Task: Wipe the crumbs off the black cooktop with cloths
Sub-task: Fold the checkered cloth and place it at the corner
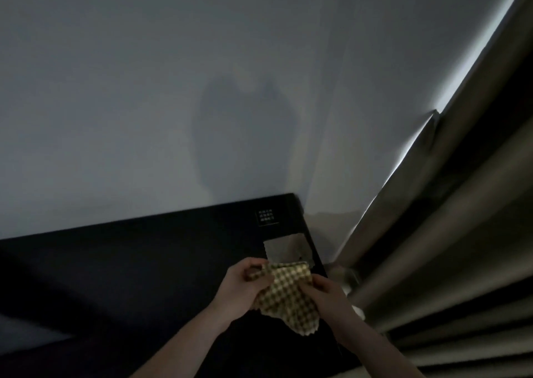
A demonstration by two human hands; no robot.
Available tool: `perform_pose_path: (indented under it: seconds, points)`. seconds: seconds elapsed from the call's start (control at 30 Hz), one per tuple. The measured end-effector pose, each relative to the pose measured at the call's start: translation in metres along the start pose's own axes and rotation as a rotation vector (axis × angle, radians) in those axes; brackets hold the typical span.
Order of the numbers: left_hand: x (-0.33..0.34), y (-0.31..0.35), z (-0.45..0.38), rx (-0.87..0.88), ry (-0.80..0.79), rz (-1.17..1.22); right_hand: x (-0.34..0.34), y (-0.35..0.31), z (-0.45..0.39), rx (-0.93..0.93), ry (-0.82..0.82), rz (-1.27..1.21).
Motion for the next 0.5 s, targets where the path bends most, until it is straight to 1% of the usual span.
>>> perform_pose_path:
  seconds: [0.03, 0.1, 0.2, 0.37, 0.43, 0.5]
  points:
    - [0.006, 0.002, -0.006, -0.013, 0.005, 0.031, -0.005, -0.004, -0.012, -0.007, 0.028, 0.006]
    - [0.024, 0.002, -0.025, -0.100, -0.012, 0.108, -0.011, -0.012, -0.042, -0.012, 0.057, -0.002]
    - [0.045, -0.008, -0.054, -0.208, -0.030, 0.068, -0.015, -0.013, -0.091, -0.023, 0.072, 0.035]
    - [0.062, -0.017, -0.103, -0.274, 0.126, 0.031, -0.009, -0.022, -0.149, -0.110, 0.004, 0.164]
    - [0.067, -0.018, -0.124, -0.278, 0.156, -0.025, -0.004, -0.026, -0.169, -0.115, -0.006, 0.206]
    - [0.070, -0.019, -0.146, -0.292, 0.154, -0.078, 0.001, -0.025, -0.190, -0.087, -0.016, 0.232]
Point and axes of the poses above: each hand's wrist, its own z-axis away from the middle knuckle, its own x-axis out of the palm, y = z × x, the point moved 6 cm from there along -z, towards the middle knuckle, and after that the axes turned 14 degrees about y, right-handed, at the moved point
